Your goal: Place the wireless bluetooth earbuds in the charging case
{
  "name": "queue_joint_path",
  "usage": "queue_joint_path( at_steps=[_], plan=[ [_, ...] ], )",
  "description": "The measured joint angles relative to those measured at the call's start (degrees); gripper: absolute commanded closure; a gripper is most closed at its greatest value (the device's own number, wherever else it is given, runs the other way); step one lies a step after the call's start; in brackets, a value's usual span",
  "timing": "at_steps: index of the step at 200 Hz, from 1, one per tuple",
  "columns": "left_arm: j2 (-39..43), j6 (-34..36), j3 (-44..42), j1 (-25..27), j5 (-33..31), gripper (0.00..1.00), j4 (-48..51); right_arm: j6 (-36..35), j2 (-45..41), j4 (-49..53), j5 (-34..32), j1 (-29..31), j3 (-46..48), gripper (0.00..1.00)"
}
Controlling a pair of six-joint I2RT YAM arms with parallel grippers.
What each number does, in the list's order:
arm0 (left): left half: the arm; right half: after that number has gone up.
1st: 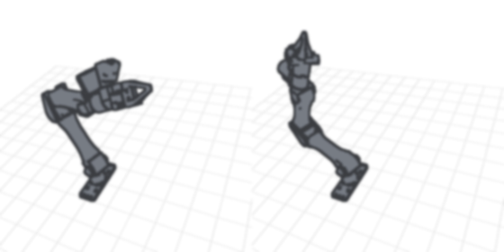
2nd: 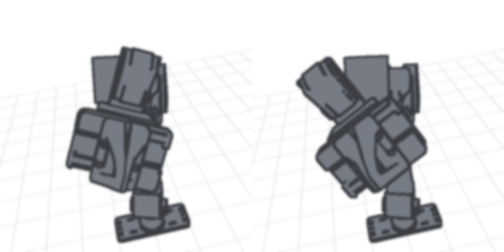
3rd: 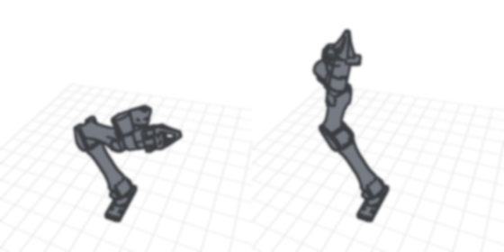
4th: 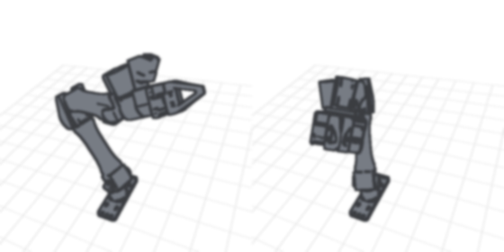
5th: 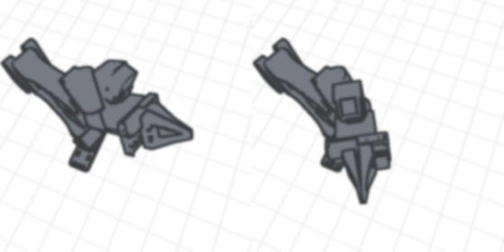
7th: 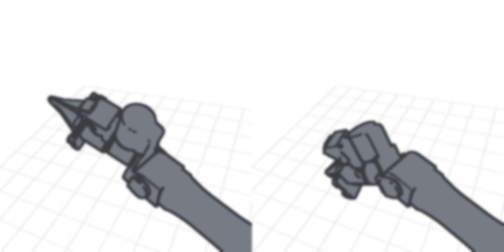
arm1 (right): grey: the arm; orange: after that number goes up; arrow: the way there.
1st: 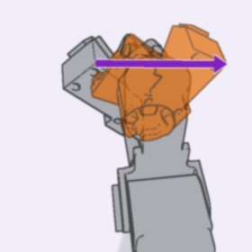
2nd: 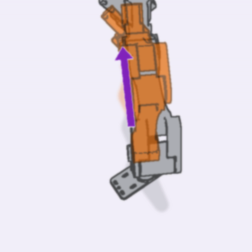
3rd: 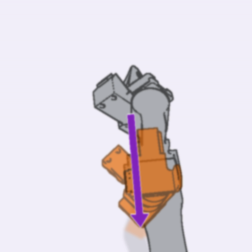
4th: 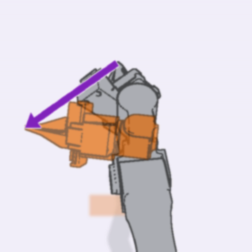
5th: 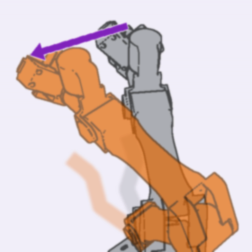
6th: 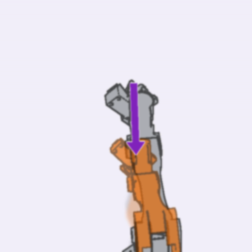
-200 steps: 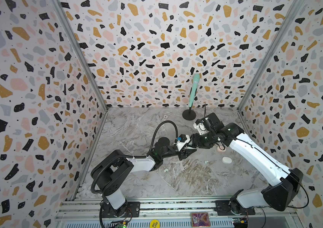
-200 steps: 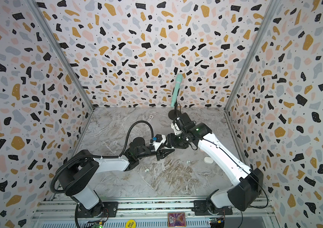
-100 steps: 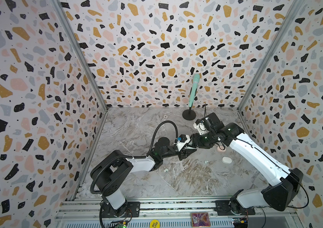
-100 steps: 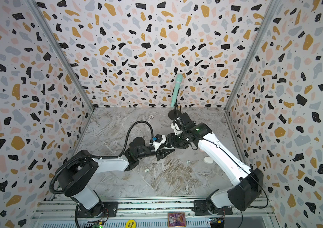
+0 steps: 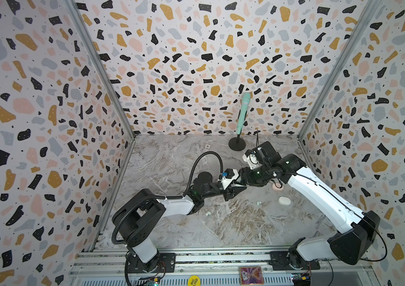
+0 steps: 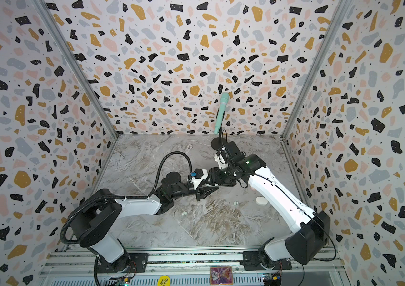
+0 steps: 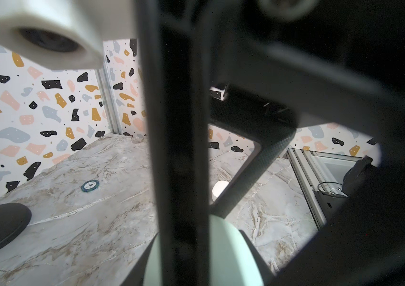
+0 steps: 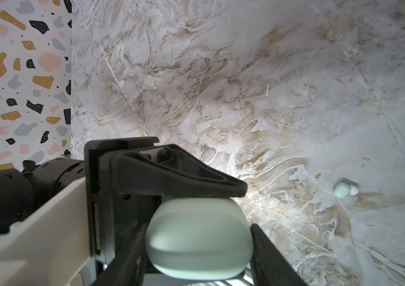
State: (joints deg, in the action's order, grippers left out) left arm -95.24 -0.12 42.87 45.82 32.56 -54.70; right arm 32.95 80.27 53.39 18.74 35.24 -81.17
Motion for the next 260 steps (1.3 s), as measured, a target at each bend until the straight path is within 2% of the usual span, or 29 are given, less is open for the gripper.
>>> queue_joint_path(
  at_steps=[106, 145, 192, 260],
  plan=[
    [1.0, 1.2, 0.0, 0.0, 0.2, 0.5, 2.1, 0.0, 0.0, 0.0, 1.6, -0.3, 0.0, 0.43],
    [1.8, 1.6, 0.0, 0.1, 0.2, 0.53, 2.2, 0.0, 0.0, 0.0, 1.7, -0.3, 0.0, 0.43],
    [1.8, 2.3, 0.0, 0.1, 1.0, 0.46, 2.9, 0.0, 0.0, 0.1, 2.3, -0.5, 0.0, 0.42],
    [1.8, 3.6, 0.0, 0.2, 1.4, 0.48, 4.2, -0.2, 0.0, 0.3, 2.9, -0.6, 0.0, 0.42]
  ],
)
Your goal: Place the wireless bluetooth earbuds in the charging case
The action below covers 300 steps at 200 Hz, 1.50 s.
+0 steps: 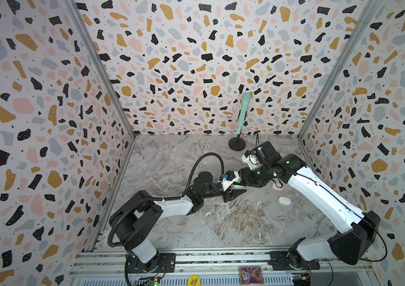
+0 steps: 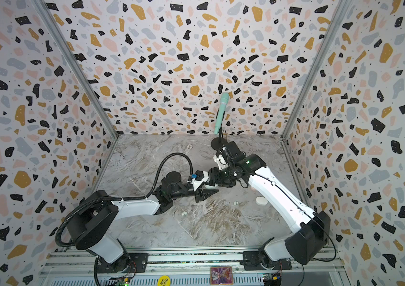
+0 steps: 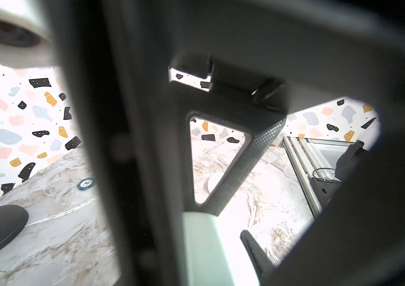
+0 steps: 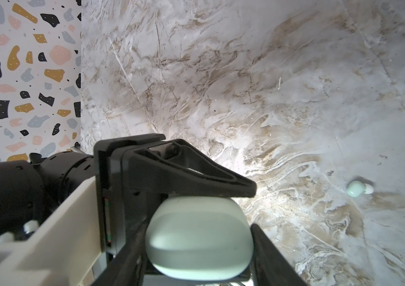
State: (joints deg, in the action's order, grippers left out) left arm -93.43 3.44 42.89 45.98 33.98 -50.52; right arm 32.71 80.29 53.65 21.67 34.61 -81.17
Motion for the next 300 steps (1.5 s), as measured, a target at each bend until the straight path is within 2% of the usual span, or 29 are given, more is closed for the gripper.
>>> queue_joint_path(
  at_steps=[86, 129, 191, 235, 270, 300],
  plan=[
    [0.0, 0.5, 0.0, 0.0, -0.5, 0.6, 0.0, -0.2, 0.0, 0.4, 0.9, 0.0, 0.0, 0.42],
    [0.0, 0.5, 0.0, 0.0, -0.5, 0.61, 0.0, -0.2, 0.0, 0.4, 1.0, 0.0, 0.0, 0.4],
    [0.0, -0.1, 0.0, 0.0, 0.2, 0.64, -0.1, -1.0, 0.0, 0.9, 1.0, -1.0, 0.0, 0.21],
    [0.0, -4.9, -2.1, 0.0, 1.7, 0.65, -3.6, -2.7, -2.2, 0.9, 2.2, -4.8, 0.0, 0.12],
    [0.9, -8.7, -4.0, 0.0, 3.6, 0.64, -4.0, -8.4, -7.1, 1.3, 0.5, -7.3, 0.6, 0.0],
    [3.3, -10.5, -4.1, 0.0, 5.9, 0.64, -3.6, -15.6, -13.1, -0.2, -0.3, -7.0, 5.7, 0.01]
  ],
)
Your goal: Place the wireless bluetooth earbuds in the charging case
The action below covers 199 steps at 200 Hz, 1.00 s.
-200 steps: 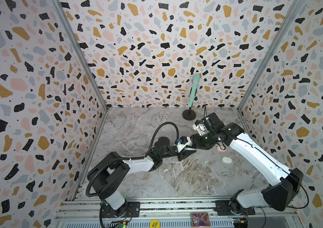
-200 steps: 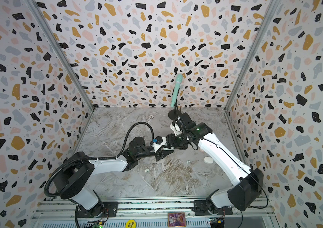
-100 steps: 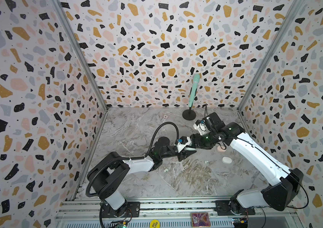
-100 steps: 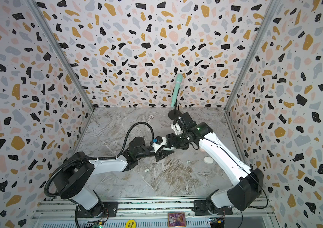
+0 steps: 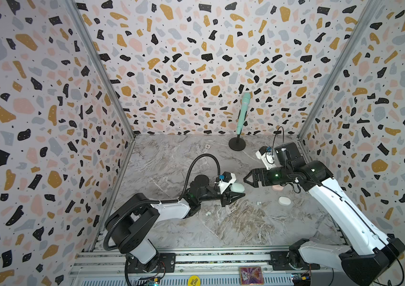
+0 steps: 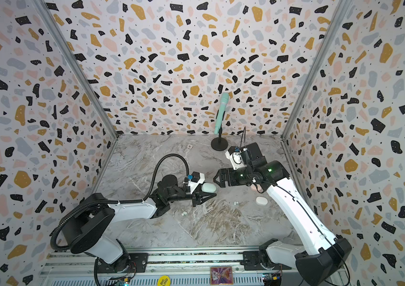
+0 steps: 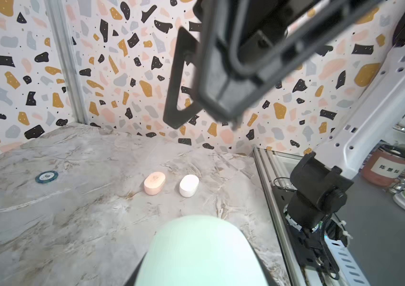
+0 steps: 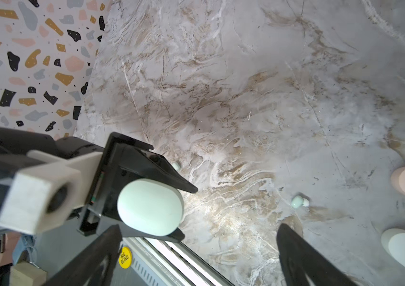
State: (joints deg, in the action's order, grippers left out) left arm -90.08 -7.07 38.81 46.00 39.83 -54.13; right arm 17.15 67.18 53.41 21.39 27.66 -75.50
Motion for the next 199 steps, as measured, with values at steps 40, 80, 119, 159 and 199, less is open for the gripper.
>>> queue_joint_path(
  at_steps=[40, 80, 119, 159, 199],
  plan=[
    [2.3, -0.9, 0.0, 0.0, 2.8, 0.64, 2.2, -7.8, -6.4, -5.0, -2.1, 5.8, 7.0, 0.01],
    [3.0, -1.6, 0.0, 0.0, 4.7, 0.64, 4.1, -13.6, -10.1, -11.6, -3.8, 10.1, 12.2, 0.06],
    [3.3, -2.0, 0.0, 0.0, 5.5, 0.64, 4.9, -17.8, -11.5, -15.4, -6.2, 12.2, 15.4, 0.09],
    [3.7, -2.0, -0.1, 0.0, 6.0, 0.64, 5.7, -20.2, -11.4, -17.6, -8.0, 13.2, 15.6, 0.1],
    [3.9, -2.0, -0.1, 0.0, 6.2, 0.65, 6.7, -21.3, -10.6, -18.3, -9.6, 14.1, 15.9, 0.11]
  ],
)
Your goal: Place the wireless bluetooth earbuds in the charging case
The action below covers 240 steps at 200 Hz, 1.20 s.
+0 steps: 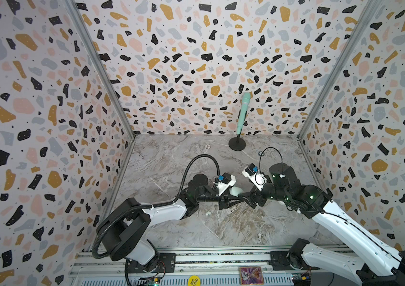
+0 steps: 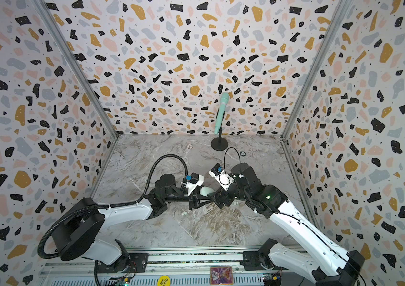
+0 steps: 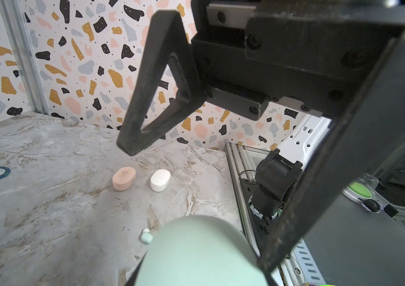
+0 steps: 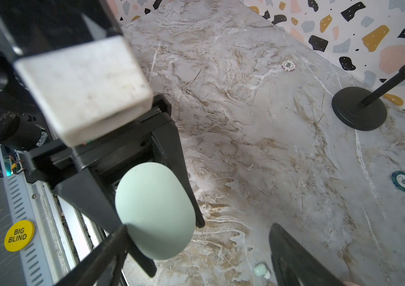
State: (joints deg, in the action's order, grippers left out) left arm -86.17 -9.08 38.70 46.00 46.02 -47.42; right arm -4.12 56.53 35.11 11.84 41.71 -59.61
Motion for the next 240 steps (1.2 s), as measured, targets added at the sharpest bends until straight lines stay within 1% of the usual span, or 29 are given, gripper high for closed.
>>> queue_joint_path(
  at_steps=[65, 104, 139, 165, 190, 213, 240],
  plan=[
    [0.0, 0.0, 0.0, -0.2, -1.2, 0.66, 1.9, 0.0, 1.4, -0.4, -3.6, 1.0, 0.0, 0.12],
    [0.0, 0.0, 0.0, -0.6, -2.4, 0.67, 2.4, 0.3, 2.8, -0.2, -4.7, 0.9, -1.1, 0.12],
    [0.0, 0.0, -0.1, -0.6, -2.9, 0.67, 3.5, 1.0, 3.1, -0.1, -5.1, -1.4, -2.4, 0.13],
    [0.2, 0.3, -0.3, -0.1, -1.0, 0.68, 3.0, 1.5, 3.5, -0.8, -7.0, -3.5, -2.6, 0.12],
    [0.3, 0.3, -0.3, 0.0, -0.4, 0.68, 2.1, 1.7, 4.0, -0.8, -7.4, -3.7, -2.6, 0.12],
    [0.3, 0.3, -0.3, 0.0, 0.1, 0.68, 1.9, 2.1, 4.3, -0.8, -7.4, -3.7, -2.6, 0.09],
    [0.3, 0.3, -0.3, 0.0, 0.1, 0.68, 1.8, 2.7, 4.3, -0.4, -6.4, -4.5, -2.8, 0.02]
  ],
)
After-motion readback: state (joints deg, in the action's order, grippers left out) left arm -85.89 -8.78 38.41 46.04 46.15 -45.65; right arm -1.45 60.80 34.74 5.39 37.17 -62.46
